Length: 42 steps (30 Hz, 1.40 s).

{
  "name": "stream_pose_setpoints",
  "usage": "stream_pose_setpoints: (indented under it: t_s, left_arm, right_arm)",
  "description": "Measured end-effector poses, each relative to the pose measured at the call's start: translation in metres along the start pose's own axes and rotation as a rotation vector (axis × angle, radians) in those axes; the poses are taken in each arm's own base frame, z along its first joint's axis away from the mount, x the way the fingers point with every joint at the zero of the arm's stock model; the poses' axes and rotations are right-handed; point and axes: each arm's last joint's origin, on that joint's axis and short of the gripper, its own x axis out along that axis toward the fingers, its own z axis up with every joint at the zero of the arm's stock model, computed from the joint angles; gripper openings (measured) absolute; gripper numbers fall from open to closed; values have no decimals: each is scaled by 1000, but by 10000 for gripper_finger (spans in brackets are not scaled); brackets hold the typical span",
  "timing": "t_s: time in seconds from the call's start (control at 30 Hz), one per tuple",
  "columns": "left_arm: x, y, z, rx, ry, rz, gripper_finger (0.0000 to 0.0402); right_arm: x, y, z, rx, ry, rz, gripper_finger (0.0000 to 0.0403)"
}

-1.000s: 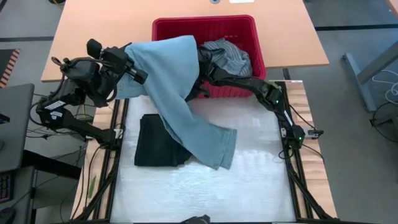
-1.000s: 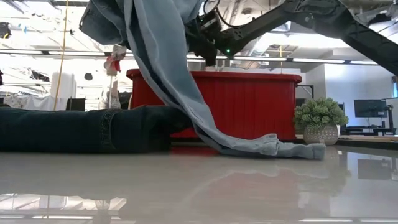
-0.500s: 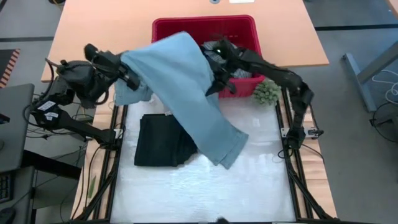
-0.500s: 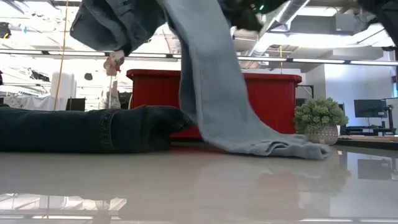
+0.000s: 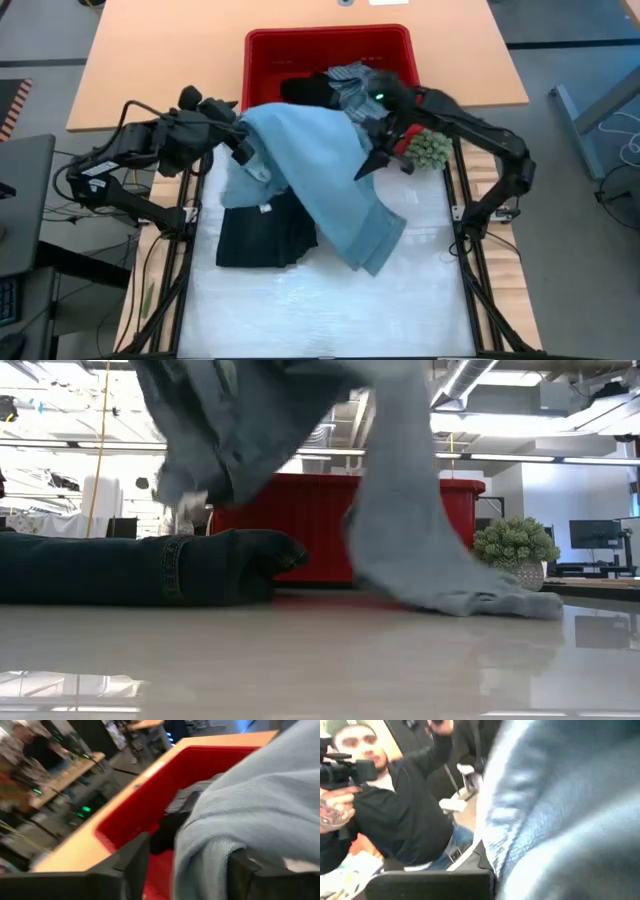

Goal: Fold Laundry from Bin
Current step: Fold the light blue pants

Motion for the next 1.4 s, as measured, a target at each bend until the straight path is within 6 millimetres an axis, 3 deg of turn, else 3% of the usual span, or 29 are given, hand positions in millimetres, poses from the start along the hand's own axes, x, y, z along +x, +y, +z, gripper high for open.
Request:
stream_pose_setpoints:
  t_s: [0.17,0.3,0.43,0.53,0.67,0.77,0.87,1.07,1.27,1.4]
  left_arm:
    - [-3,2,-1,-106,-2,-136,234]
    - [-11,-3,0,-117,-15,-270,241]
    - [-20,-19,-7,-40,5,-369,242]
    - [-21,-43,-22,30,6,-373,242]
    - [-18,-94,-42,127,-127,-373,242]
    - [-10,-132,-56,244,-277,-235,242]
    - [2,-156,-69,345,-371,-52,242]
    - [10,-156,-75,422,-469,134,242]
    - [19,-167,-89,550,-400,81,242]
    - [20,-170,-90,471,-429,13,242]
  right_arm:
    - [-13,36,34,-39,-104,-27,30]
    - [-22,62,58,0,-202,-180,31]
    - [-38,76,67,65,-297,-324,30]
    - [-50,84,68,97,-328,-370,30]
    - [-53,84,67,154,-335,-377,32]
    - [-50,83,64,198,-313,-367,33]
    - [-44,85,62,225,-290,-344,30]
    - [-40,93,62,231,-277,-320,34]
    - [-44,99,67,200,-315,-333,32]
    - [-49,104,66,223,-317,-327,36]
